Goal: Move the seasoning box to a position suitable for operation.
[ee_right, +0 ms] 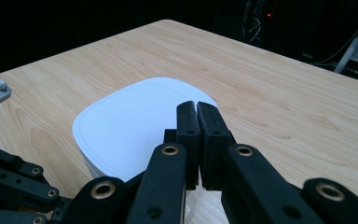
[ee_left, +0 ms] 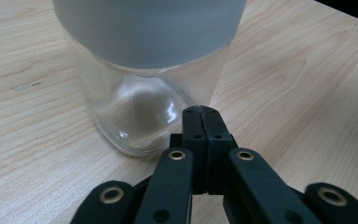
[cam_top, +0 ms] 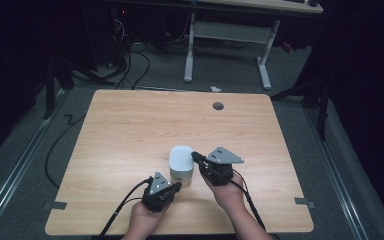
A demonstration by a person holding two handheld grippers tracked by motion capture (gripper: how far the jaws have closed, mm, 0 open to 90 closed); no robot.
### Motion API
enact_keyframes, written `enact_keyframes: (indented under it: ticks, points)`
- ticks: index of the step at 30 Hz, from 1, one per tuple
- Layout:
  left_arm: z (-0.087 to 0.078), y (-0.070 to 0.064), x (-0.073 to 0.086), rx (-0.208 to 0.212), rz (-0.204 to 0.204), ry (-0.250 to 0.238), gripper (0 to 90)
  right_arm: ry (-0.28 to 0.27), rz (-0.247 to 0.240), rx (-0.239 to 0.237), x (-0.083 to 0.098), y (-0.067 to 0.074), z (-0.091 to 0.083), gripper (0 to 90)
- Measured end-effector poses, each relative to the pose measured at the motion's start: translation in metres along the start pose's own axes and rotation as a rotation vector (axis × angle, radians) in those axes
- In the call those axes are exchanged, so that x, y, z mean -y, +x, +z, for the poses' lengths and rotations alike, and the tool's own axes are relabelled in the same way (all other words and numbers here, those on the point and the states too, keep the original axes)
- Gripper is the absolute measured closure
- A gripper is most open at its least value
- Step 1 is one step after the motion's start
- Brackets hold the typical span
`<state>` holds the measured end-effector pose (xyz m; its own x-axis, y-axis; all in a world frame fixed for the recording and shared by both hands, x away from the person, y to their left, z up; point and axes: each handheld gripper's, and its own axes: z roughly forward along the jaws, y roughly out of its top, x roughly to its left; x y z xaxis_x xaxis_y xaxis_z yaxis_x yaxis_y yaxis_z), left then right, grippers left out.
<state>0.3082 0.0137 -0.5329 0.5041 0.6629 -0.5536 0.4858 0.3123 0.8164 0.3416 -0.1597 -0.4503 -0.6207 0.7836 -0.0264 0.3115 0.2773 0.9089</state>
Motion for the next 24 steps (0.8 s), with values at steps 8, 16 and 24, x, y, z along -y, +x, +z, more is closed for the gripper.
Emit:
enact_keyframes:
  ticks: [8,16,24]
  points:
    - [-0.005,-0.003,0.003,0.039,0.036,-0.001,88.9,-0.012,0.033,0.022,0.009,-0.011,-0.012,87.1]
    - [-0.011,-0.006,-0.001,0.05,0.051,0.014,89.8,-0.001,0.074,0.055,0.034,-0.027,-0.025,86.4]
    - [-0.027,0.005,-0.011,0.018,0.095,0.049,89.0,0.009,0.133,0.117,0.063,-0.051,-0.044,84.6]
